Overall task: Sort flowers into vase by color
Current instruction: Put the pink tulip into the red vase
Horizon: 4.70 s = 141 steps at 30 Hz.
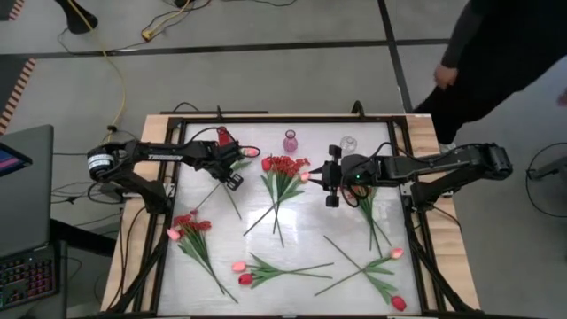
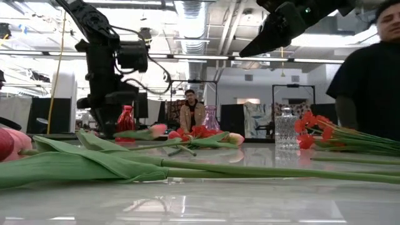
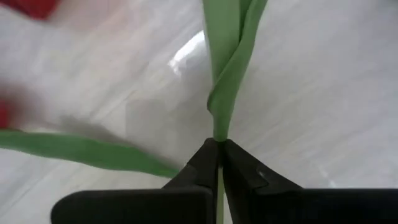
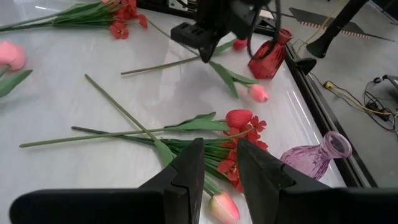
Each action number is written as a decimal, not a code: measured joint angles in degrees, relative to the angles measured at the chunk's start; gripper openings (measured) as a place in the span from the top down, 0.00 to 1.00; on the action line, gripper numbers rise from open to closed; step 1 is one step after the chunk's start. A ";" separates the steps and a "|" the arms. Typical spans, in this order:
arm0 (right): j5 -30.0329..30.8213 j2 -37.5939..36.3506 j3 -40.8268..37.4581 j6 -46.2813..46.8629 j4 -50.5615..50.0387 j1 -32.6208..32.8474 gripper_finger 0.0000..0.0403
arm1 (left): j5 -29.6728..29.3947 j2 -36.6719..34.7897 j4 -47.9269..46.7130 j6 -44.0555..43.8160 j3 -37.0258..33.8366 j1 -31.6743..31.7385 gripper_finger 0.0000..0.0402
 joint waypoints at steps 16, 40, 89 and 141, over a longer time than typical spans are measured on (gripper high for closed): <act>0.04 0.00 0.00 0.46 -0.04 0.00 0.70 | 0.07 -23.22 9.61 -1.16 0.04 -1.89 1.00; 0.32 0.00 -0.01 0.24 -0.08 -0.13 0.70 | -26.73 -31.72 61.75 31.08 -14.01 1.48 1.00; 0.02 0.00 -0.02 -0.42 -0.06 -3.16 0.70 | -10.42 -27.55 66.16 29.62 -16.94 18.42 1.00; 0.33 0.00 -0.02 5.82 -3.62 -4.13 0.70 | -7.78 -36.95 51.68 22.99 -23.83 16.65 0.60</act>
